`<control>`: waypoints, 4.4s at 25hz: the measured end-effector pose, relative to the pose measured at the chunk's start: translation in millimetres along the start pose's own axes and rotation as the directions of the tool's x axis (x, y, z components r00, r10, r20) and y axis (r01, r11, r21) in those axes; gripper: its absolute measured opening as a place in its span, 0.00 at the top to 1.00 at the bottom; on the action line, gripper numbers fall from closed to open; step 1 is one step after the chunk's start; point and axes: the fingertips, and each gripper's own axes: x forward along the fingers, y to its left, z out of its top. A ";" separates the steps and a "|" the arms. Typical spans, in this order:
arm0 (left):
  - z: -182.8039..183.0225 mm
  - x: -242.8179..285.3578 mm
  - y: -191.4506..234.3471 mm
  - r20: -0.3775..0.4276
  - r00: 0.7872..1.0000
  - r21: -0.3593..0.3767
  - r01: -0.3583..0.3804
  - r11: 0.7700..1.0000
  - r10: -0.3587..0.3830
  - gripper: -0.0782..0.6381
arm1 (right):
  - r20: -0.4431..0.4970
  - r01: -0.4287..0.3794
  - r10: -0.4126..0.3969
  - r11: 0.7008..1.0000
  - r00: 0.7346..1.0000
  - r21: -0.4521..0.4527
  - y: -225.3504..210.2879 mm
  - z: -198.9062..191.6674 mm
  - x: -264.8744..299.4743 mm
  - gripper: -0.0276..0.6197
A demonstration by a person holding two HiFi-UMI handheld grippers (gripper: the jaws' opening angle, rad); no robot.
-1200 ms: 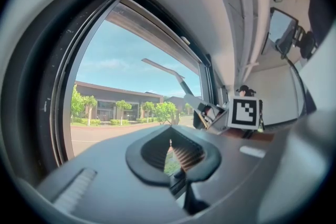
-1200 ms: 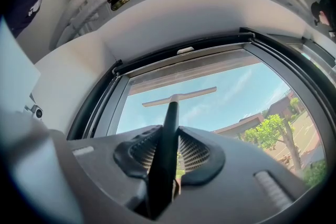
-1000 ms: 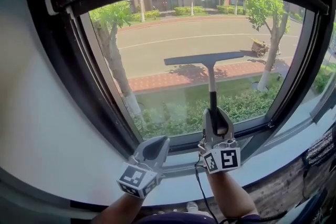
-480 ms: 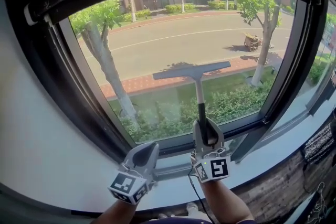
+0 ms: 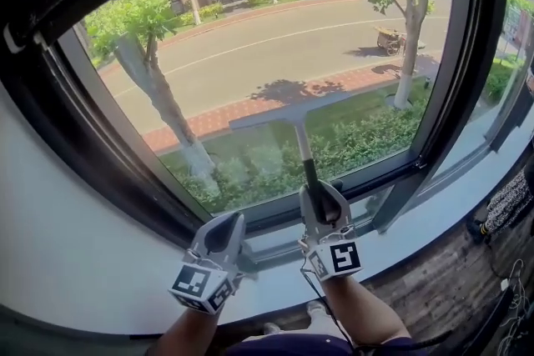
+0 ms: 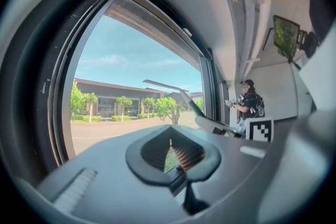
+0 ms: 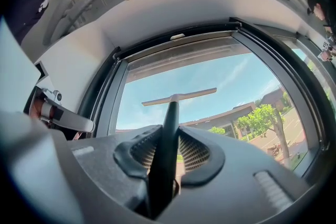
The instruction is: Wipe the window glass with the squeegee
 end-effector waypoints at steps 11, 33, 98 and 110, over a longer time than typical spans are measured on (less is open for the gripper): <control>-10.4 -4.8 -1.2 -0.028 0.999 -0.009 0.017 1.000 -0.017 0.88 | -0.061 0.022 -0.021 1.000 0.998 0.008 4.3 -25.1 -20.0 0.80; -29.9 -18.1 -8.8 -0.073 0.997 -0.039 0.024 0.999 -0.026 0.88 | -0.195 0.042 -0.027 0.997 0.980 0.071 18.6 -84.5 -69.6 0.80; 35.4 -26.3 39.2 0.098 0.979 -0.080 -0.172 0.982 0.179 0.88 | 0.368 -0.199 0.206 0.978 0.907 -0.057 90.6 175.9 104.2 0.80; 74.3 -30.5 38.2 0.143 0.972 -0.008 -0.186 0.982 0.185 0.88 | 0.455 -0.211 0.231 0.973 0.860 -0.095 129.2 213.4 157.0 0.80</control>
